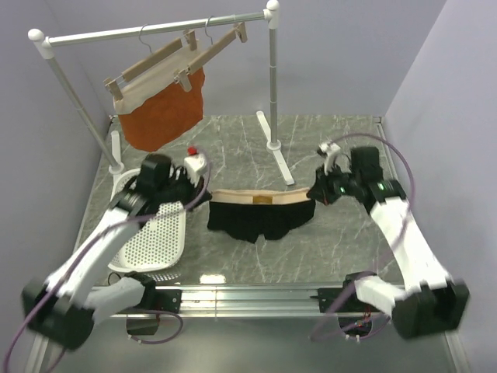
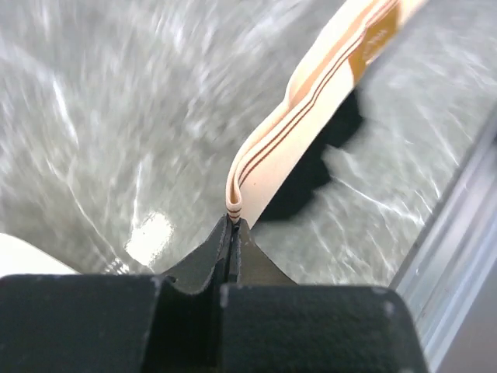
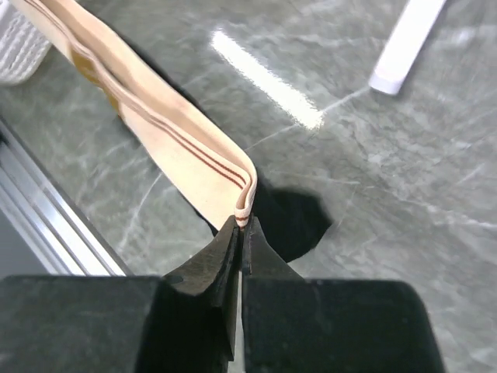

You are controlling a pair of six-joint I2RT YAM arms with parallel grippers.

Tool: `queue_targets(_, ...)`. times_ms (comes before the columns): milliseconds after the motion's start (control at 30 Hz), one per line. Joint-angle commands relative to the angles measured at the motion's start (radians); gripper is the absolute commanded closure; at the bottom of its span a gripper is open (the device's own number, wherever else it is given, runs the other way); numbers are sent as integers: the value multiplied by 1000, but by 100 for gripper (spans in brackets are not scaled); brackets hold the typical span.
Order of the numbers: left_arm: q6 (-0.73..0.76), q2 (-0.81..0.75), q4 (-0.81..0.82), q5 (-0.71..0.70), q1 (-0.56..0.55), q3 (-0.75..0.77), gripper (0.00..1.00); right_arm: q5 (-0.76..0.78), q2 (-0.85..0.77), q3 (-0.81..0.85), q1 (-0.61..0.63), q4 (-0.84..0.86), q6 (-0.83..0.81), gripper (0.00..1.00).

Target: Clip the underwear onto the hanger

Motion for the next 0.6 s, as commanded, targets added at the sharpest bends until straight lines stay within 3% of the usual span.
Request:
queue_targets(0, 132, -213, -65, 43, -45, -106, 100, -28, -205, -121, 2, -56, -136, 100)
queue_targets(167, 247, -475, -166, 99, -102, -186, 100, 10, -509, -178, 7, -134, -245, 100)
queue_targets(333, 232, -540, -232, 196, -104, -129, 100, 18, -626, -122, 8, -236, -293, 100)
queue_targets(433, 205, -450, -237, 163, -104, -88, 100, 40, -567, -140, 11, -218, -285, 100)
queue_targets(567, 116, -140, -186, 43, -118, -83, 100, 172, -337, -224, 27, -42, -240, 100)
